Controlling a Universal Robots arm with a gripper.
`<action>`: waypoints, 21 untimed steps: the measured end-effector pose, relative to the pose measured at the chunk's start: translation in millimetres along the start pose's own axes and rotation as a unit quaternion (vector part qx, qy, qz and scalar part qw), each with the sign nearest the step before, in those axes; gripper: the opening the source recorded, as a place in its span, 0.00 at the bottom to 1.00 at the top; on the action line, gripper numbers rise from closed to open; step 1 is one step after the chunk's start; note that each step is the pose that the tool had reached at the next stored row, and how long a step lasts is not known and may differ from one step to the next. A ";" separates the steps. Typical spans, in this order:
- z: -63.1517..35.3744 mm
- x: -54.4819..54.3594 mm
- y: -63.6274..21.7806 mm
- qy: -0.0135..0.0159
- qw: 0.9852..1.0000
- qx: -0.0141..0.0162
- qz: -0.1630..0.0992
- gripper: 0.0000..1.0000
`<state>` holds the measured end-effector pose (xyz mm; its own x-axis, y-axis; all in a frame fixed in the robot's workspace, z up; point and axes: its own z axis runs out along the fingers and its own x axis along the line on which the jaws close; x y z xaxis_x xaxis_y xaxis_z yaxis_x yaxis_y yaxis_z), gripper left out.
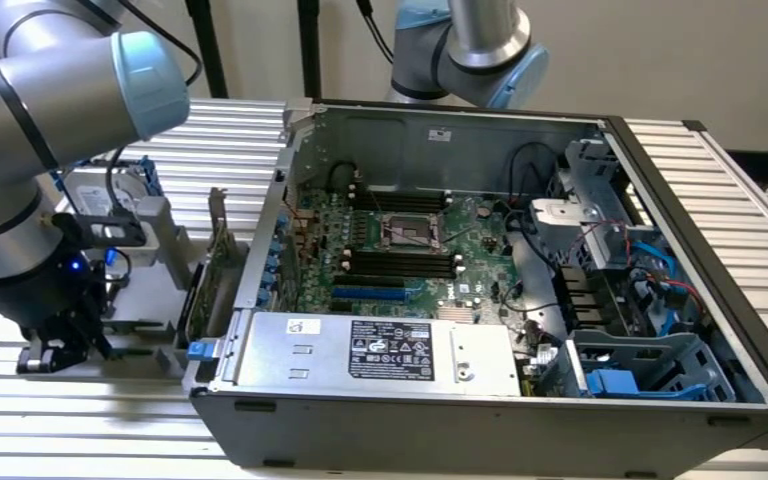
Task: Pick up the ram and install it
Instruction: 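Pick up the ram and move it above insertion slot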
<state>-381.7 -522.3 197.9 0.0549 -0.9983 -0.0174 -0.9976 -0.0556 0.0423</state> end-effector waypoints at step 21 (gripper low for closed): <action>-39.6 -0.7 1.6 -0.002 1.000 0.000 0.002 0.14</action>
<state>-381.6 -522.3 237.5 0.0506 -0.9985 -0.0219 -0.9978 -0.0515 0.0428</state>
